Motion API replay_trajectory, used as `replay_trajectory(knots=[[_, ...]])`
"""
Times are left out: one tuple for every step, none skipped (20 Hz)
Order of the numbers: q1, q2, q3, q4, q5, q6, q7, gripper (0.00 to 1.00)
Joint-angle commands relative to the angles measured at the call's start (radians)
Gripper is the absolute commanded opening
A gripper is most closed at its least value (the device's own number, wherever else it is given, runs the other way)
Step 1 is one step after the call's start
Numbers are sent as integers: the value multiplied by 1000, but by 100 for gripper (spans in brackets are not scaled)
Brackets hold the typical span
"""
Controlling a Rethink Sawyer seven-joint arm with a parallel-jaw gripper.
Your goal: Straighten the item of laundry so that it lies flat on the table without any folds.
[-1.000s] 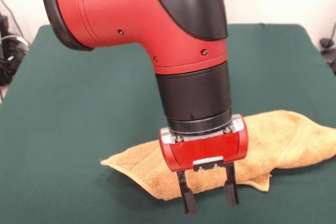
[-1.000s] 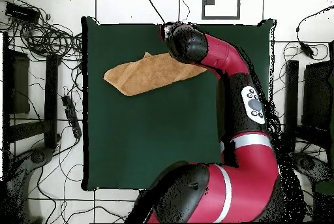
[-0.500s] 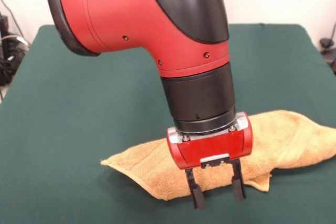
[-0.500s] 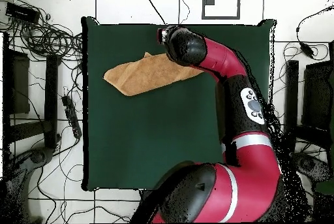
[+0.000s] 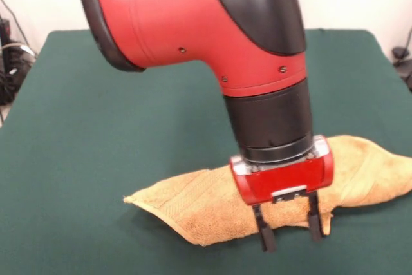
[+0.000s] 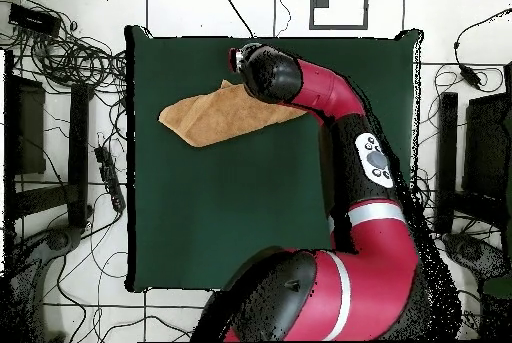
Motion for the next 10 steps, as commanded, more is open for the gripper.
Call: replay_trajectory(knots=[[82,-16,9,100,-30,140,64,100],[82,-15,11,98,-28,142,62,100],[83,-14,12,97,-27,143,61,100],[83,-13,13,97,-26,145,60,100],[86,-13,11,96,-26,151,60,100],[89,-12,8,93,-25,159,61,100],[92,-10,2,89,-25,170,63,100],[96,-8,-4,84,-25,182,65,100],[105,-4,-18,69,-24,213,72,100],[114,3,-31,52,-24,242,79,100]])
